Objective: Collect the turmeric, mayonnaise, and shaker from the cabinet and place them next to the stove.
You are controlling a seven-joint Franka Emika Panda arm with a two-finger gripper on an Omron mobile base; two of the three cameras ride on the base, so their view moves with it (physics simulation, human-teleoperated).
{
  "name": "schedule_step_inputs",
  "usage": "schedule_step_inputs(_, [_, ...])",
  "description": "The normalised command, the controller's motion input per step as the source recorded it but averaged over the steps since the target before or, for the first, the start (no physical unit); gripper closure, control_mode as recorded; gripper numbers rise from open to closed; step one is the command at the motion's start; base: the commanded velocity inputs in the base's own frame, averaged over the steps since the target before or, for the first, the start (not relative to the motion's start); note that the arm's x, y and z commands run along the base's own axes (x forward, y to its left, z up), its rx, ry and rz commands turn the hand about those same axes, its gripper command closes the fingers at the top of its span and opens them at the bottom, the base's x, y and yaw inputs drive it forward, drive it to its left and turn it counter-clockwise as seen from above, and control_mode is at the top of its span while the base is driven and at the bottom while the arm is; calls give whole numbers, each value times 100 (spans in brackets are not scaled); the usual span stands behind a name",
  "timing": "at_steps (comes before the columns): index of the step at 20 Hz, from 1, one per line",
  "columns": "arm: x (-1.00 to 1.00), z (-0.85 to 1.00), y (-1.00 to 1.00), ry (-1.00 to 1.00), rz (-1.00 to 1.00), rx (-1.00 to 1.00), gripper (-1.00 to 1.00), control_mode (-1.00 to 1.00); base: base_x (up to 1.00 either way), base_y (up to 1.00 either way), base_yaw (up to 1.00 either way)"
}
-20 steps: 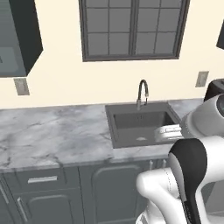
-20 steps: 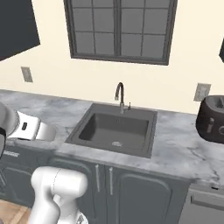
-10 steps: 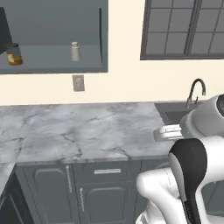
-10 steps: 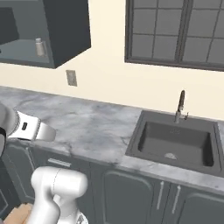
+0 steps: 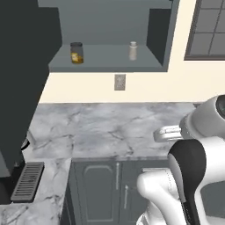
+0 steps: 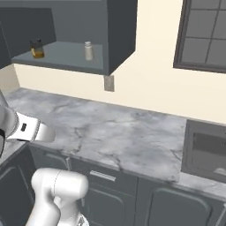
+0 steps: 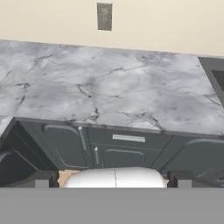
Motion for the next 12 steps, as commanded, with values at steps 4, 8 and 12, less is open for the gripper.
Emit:
schedule_step_inputs(4, [0,0,0,0,0,0,-100,100,42,50,3])
schedule_step_inputs(8, [0,0,0,0,0,0,-100,100,63,36,0])
schedule_step_inputs(12, [0,0,0,0,0,0,-100,100,83,20,-1])
